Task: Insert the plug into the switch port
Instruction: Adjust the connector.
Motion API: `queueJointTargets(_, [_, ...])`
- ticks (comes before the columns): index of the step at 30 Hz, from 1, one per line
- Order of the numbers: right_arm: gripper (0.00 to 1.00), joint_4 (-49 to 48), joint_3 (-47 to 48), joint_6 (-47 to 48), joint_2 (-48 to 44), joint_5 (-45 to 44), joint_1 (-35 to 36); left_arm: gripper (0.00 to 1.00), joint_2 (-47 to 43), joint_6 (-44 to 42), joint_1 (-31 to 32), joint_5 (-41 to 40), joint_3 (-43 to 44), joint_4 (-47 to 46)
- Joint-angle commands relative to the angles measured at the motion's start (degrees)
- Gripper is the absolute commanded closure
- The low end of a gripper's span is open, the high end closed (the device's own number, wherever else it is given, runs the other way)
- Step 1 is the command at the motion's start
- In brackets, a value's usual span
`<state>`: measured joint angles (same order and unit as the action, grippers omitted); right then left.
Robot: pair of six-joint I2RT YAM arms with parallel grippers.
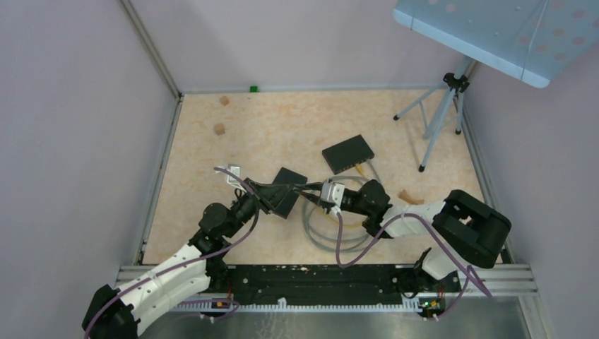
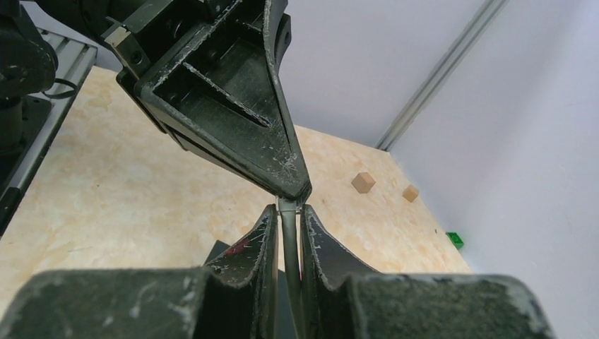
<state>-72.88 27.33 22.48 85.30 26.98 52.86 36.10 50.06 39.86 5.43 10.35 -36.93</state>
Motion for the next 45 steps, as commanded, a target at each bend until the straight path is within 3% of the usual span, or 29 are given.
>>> queueJointTargets(1, [1.0,-3.29,-0.23,0.45,-0.7,-0.44,0.6,0.88,-0.85,0.04,0.05,-1.76,0.75,1.96])
queueJointTargets(3, [1.0,-0.38,0.15,-0.71,-1.66,-0.36,0.55,0.63,-1.53,-1.93,0.11,-1.88,0.92,1.63])
queueJointTargets(5, [1.0,3.33,0.54,-2.63,-3.02,-0.54,0.51,0.44,-2.58,-4.48,0.05,-1.96,1.29,1.55])
queueJointTargets(8, [1.0,11.72,1.59,-5.61,-5.62,-0.86,0.52,0.32,-5.32,-8.12,0.05,-3.55,2.22,4.16])
queueJointTargets(14, [1.0,32.82,6.55,-9.92,-7.32,-1.02,0.53,0.36,-10.75,-12.21,-0.04,-10.36,1.28,10.88])
queueJointTargets(23, [1.0,51.69,12.86,-11.81,-2.31,-1.43,0.27,0.42,-11.57,-15.66,-0.34,-16.18,-1.23,16.4])
queueJointTargets(32, [1.0,42.1,11.36,-21.74,8.52,-3.01,0.13,0.45,-7.31,-15.15,-3.46,-14.03,-6.94,12.2])
queueJointTargets(39, [1.0,28.92,7.19,-28.19,13.72,-7.21,0.81,0.42,3.72,-11.68,-15.51,0.85,-10.05,1.63])
queueJointTargets(45, [1.0,23.72,3.67,-29.33,16.12,-14.9,1.45,0.41,11.45,-16.86,-16.86,2.79,-8.02,-0.81])
